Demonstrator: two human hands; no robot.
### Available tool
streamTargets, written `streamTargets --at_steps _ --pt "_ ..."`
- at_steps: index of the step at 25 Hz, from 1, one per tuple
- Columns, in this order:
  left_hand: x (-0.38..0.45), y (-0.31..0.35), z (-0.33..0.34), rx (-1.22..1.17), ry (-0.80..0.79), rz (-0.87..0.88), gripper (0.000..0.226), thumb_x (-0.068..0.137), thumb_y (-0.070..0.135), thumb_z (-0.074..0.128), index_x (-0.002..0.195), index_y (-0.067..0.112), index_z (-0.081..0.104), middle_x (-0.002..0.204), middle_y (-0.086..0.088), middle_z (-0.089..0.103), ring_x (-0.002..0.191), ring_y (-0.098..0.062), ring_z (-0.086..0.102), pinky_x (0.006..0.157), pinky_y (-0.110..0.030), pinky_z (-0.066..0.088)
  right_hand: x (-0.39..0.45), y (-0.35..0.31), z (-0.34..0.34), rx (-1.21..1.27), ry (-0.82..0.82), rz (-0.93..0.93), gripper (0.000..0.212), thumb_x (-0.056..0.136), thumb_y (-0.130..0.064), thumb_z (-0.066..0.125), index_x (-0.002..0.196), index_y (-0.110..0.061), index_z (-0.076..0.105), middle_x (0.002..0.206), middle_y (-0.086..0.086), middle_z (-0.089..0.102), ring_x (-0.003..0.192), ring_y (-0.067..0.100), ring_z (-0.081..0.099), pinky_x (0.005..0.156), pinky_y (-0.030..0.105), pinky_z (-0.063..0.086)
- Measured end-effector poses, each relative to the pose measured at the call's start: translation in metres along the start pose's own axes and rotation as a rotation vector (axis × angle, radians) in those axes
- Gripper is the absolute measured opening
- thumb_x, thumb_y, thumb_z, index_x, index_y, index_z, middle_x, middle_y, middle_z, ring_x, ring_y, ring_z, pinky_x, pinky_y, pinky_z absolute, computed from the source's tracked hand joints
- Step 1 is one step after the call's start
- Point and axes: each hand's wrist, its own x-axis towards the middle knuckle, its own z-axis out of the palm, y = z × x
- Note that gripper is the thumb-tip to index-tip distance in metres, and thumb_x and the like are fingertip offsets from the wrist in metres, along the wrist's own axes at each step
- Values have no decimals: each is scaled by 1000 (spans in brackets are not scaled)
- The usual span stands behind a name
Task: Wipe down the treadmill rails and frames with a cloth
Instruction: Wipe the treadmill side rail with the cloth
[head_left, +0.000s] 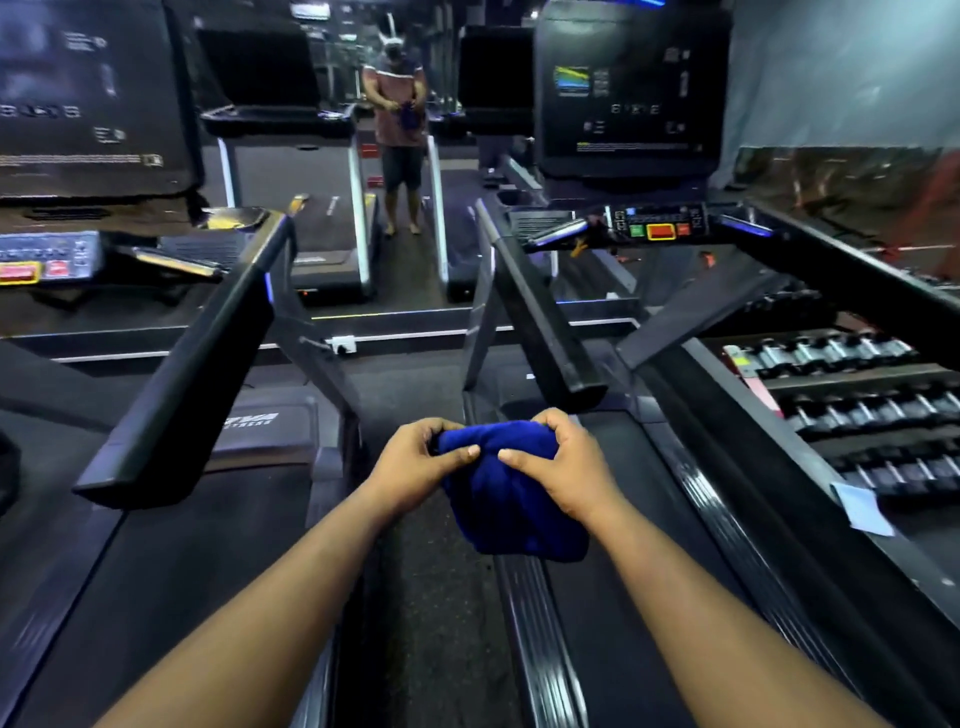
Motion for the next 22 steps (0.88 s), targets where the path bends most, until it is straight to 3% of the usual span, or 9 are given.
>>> streamTargets --at_steps 6,10,13,15,17,19,22 --pt "89 50 36 -85 11 194 35 72 42 77 100 23 71 97 0 75 91 -24 71 84 -46 58 43 -16 -66 -237 395 -37 49 71 -38 85 106 -25 54 107 -6 62 97 15 59 84 29 45" --pt "167 63 51 -31 -37 240 28 80 38 73 104 22 68 99 2 72 93 -19 68 84 -38 56 98 -22 -67 -788 671 -35 63 80 -42 75 132 -20 46 136 8 49 125 30 48 103 49 39" --pt "206 44 56 283 -80 308 21 89 28 67 108 20 67 108 0 70 102 -19 64 86 -29 47 109 3 -21 -1006 330 99 68 93 -56 47 151 -24 32 156 10 34 142 33 33 112 58 30" --pt "228 22 48 362 -126 420 25 91 28 64 114 19 66 116 -3 66 110 -20 61 90 -29 44 108 20 -3 -1036 229 160 66 95 -58 34 152 -25 31 156 10 35 138 34 38 106 56 40" --pt "255 4 42 427 -191 577 42 94 35 59 132 17 57 139 -6 54 130 -23 50 107 -36 39 115 23 -3 -1091 223 191 64 97 -53 34 153 -23 30 156 11 34 133 34 42 97 49 47" --pt "276 0 39 590 -297 619 53 100 39 47 149 19 39 160 -2 31 148 -20 26 117 -50 22 140 13 -2 -1143 161 246 62 101 -48 33 156 -22 22 159 10 28 132 33 41 92 46 48" --pt "304 4 30 723 -413 637 54 104 34 37 155 25 25 165 7 17 152 -13 9 118 -64 7 191 -5 6 -1130 74 340 64 103 -51 29 157 -22 13 162 11 21 136 34 37 95 49 45"
